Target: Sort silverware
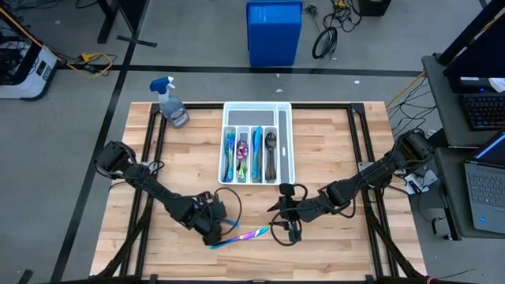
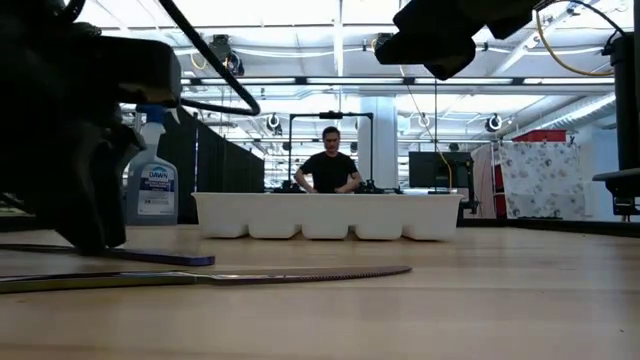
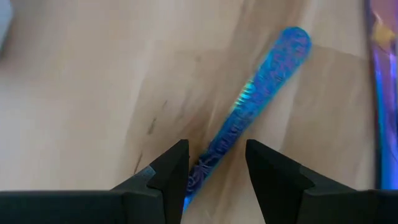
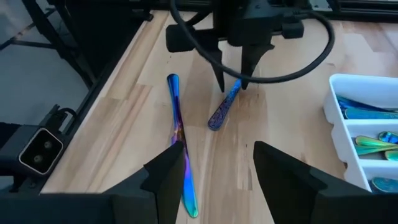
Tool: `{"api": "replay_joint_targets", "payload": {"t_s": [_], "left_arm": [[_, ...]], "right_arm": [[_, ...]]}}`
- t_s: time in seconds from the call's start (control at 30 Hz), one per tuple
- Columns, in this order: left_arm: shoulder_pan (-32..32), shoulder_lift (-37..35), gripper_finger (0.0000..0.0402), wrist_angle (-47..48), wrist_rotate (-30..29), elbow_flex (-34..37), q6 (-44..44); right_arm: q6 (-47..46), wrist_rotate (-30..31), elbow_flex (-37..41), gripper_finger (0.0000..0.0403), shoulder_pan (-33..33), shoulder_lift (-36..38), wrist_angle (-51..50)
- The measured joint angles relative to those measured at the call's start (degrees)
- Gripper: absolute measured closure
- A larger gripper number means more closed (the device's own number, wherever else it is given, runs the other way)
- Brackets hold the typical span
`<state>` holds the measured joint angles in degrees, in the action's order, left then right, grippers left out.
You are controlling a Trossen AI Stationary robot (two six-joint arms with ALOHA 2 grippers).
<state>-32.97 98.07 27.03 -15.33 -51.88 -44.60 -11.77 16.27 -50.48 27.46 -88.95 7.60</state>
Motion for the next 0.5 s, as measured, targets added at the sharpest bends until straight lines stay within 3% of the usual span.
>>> {"api": "replay_joint_targets", "payload": {"t_s": [0.33,0.5], "left_arm": [[0.2,0.0,0.0259,0.3,1.3,0.0,10.3],[1.1,0.0,0.0312,0.3,1.3,0.0,12.4]], "right_arm": [[0.7,0.0,0.0,0.0227,0.4,0.0,1.3],[1.5,0.0,0.0,0.0227,0.4,0.0,1.2]]}}
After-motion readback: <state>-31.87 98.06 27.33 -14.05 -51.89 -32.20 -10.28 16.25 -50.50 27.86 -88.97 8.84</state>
